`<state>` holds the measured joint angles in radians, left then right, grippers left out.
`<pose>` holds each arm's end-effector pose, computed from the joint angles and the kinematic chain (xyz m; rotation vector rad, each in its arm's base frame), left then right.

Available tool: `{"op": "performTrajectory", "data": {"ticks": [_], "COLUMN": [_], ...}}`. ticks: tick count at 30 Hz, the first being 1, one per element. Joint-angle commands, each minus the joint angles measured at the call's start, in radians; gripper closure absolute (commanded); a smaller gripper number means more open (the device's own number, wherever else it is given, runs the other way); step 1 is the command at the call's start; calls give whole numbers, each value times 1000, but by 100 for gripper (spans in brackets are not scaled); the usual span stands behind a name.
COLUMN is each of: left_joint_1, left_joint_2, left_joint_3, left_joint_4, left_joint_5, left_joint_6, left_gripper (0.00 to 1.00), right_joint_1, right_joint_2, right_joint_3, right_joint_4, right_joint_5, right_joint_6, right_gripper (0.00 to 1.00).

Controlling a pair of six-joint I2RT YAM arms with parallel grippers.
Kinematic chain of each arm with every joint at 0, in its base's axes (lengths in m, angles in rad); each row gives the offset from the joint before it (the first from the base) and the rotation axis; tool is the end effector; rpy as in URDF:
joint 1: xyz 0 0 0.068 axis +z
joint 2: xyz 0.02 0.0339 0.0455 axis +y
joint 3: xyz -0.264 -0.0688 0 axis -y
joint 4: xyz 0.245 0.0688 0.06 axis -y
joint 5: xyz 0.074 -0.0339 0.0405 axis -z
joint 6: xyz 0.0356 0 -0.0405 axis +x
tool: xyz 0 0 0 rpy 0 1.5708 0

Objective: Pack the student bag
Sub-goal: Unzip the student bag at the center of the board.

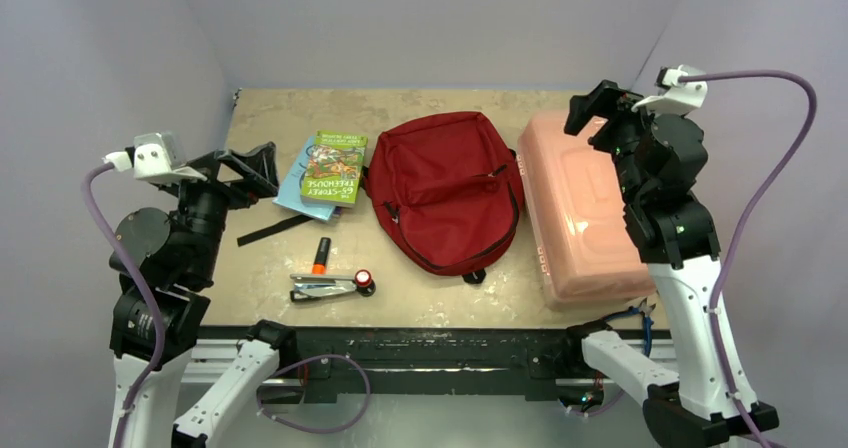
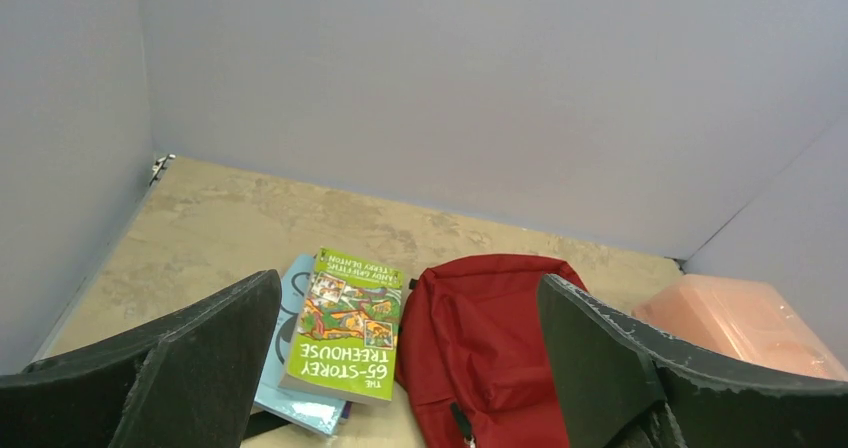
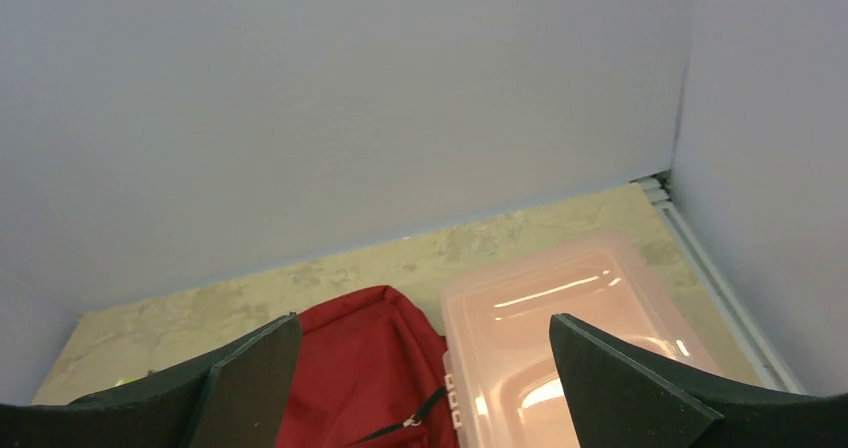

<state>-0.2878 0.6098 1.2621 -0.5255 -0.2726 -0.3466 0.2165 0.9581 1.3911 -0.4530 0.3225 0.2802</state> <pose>0.0691 -0.0105 0.4748 -0.2664 1.4321 -0.3222 0.1715 0.0262 0.4846 0.3005 1.5627 0.1308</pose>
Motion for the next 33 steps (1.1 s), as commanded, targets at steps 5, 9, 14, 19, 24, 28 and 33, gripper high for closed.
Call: {"op": "performTrajectory", "data": {"ticks": [5,9,14,19,24,28,33], "left_joint_1": [7,7,7,7,9,9,9], "left_joint_2": [82,116,137,226,446,590,665], "left_joint_3": [-16,-17,-93,-104,-3,65,60], "left_joint_4": [-26,-56,-24,-56,-97,-120,-121], "left_joint_5": [47,104,130,198,259,299,296], "left_joint_6": [34,38,14,-46,-91,-68,-14], "left_gripper": [0,0,0,0,0,0,0], "right_joint_1": [48,160,248,359,504,551,579], "right_joint_2": [179,206,261,339,482,585,664], "right_joint_3": [58,-22,-74,-174,-155,-108,-89], "right_joint_4": [7,107,148,284,305,278,253], "right_joint_5": [-410,-369,-359,-406,-286,-209,-149], "right_joint_6": [158,188,210,225,241,394,705], "right_gripper": [1,1,1,1,1,5,14]}}
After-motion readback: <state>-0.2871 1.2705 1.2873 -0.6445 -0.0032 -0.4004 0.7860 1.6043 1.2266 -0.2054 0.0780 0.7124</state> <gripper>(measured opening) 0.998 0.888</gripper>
